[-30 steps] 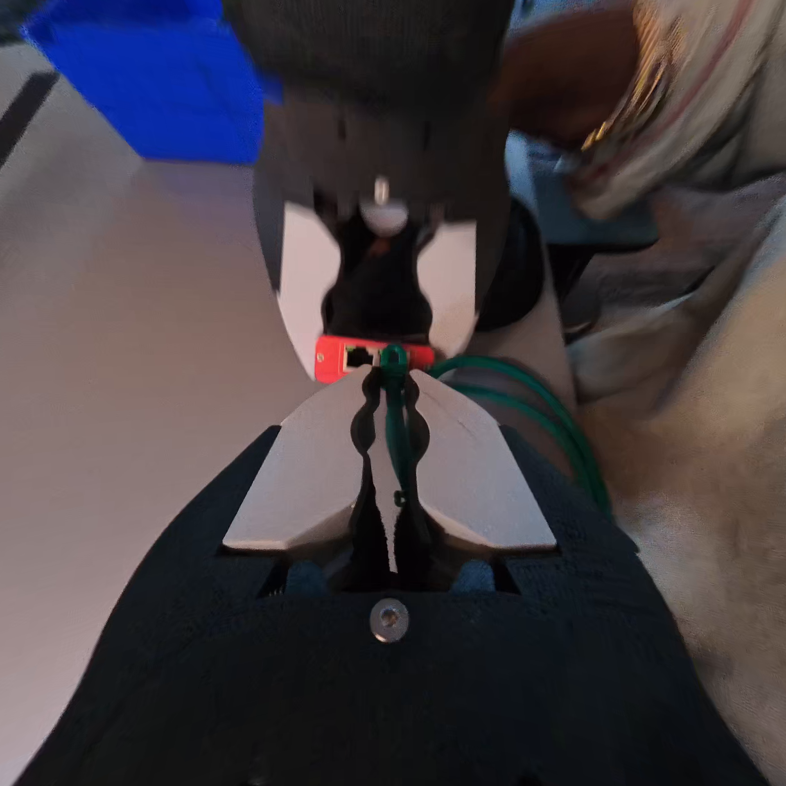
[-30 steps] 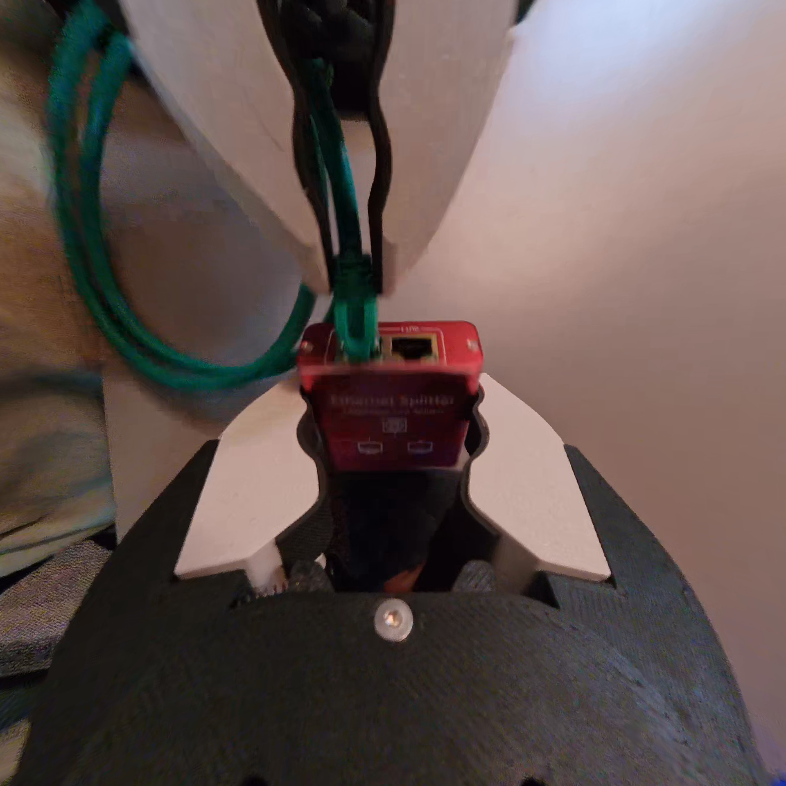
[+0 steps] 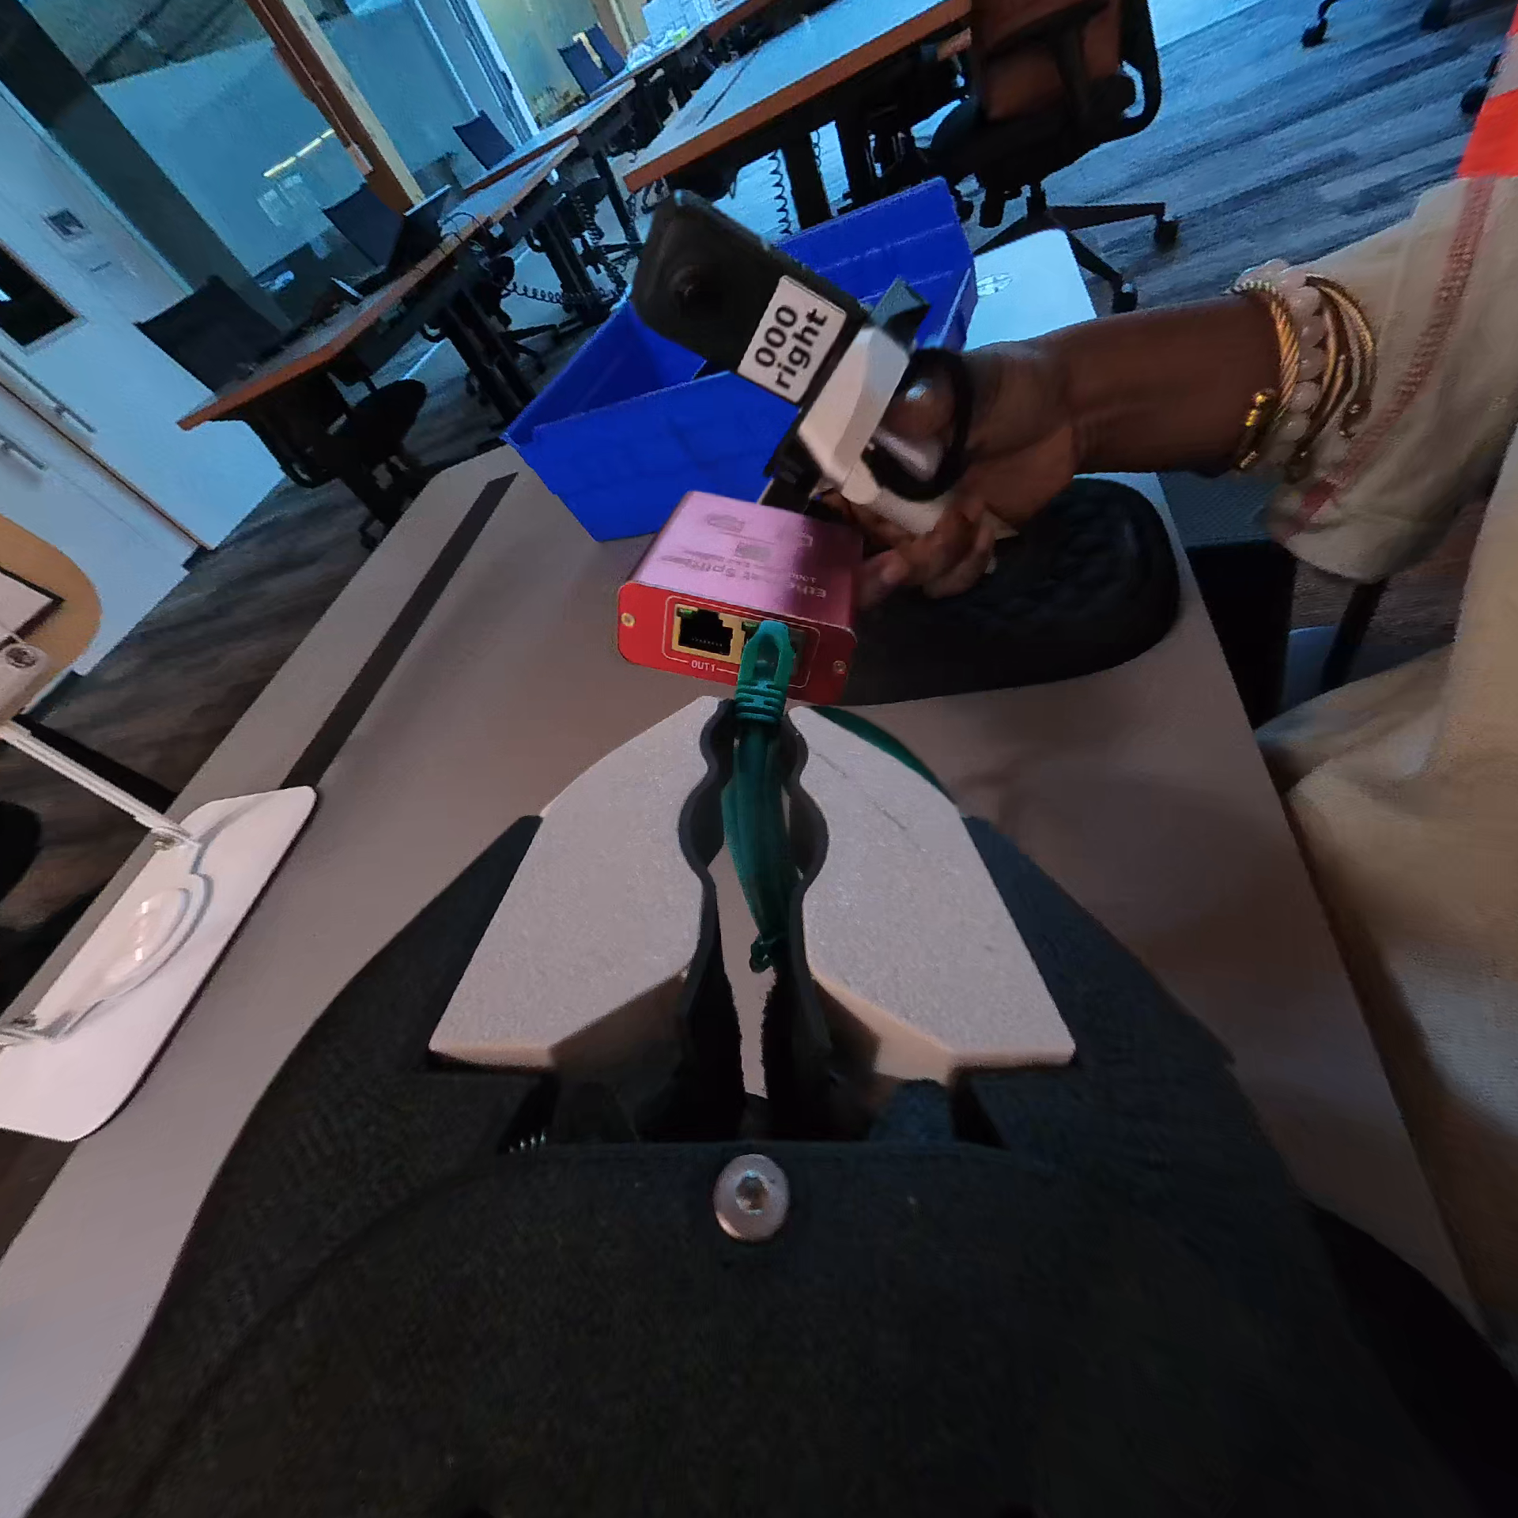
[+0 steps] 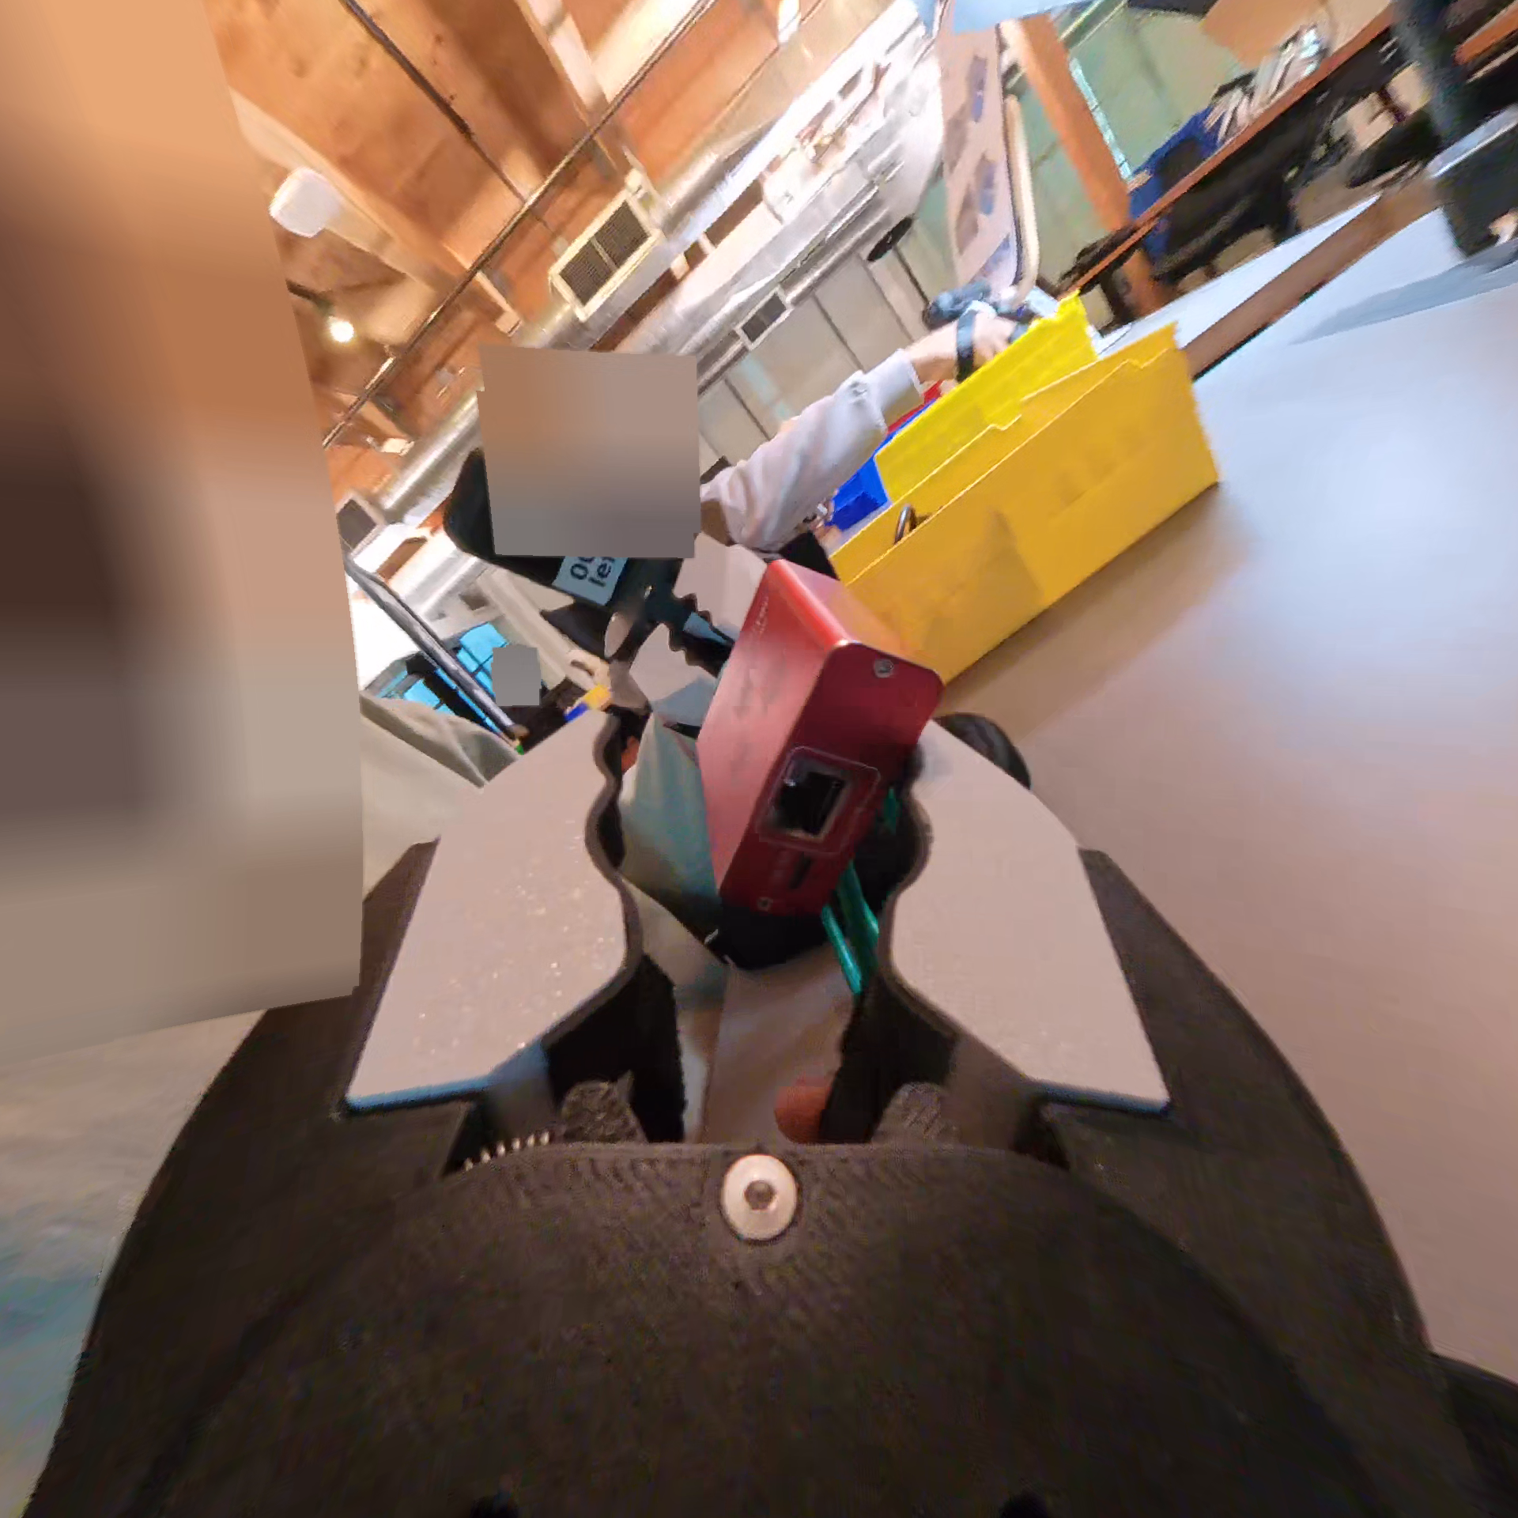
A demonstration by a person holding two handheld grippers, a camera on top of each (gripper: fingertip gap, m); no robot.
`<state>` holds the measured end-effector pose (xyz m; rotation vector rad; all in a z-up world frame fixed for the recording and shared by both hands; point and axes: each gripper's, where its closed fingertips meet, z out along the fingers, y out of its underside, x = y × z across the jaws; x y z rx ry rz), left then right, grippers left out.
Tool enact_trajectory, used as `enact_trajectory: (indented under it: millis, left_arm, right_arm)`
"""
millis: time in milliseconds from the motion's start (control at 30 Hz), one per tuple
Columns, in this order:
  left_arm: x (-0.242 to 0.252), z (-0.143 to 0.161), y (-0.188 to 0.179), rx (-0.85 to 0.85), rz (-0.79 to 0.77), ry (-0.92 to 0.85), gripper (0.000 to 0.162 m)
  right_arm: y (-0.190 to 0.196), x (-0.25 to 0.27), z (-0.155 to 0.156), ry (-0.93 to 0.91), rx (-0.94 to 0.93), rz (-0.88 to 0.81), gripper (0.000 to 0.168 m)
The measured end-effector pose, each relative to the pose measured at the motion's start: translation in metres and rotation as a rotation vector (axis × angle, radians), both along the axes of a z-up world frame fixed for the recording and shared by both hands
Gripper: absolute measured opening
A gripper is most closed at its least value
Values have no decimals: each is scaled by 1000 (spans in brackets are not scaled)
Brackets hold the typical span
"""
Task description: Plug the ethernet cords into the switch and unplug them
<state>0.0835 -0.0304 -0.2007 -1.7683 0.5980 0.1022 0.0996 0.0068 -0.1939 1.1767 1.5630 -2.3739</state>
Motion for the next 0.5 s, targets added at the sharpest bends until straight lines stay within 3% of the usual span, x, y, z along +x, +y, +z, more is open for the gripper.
enact_trajectory:
  millis: [100,200,367,500]
  left_arm:
    - [3,-3,-2,5,-22,-51,10]
    - [-1,-10,-2,-26,11,-136,12]
    - [-17,-5,-10,12,119,-248,52]
    - [-28,0,-29,28,206,-281,57]
  right_arm:
    - [-5,0,-6,-33,-9,21,32]
    - [-6,0,-10,-41,-25,13,29]
    - [4,-1,-12,-61,-65,-32,28]
    - [13,-1,-18,-110,-70,-45,28]
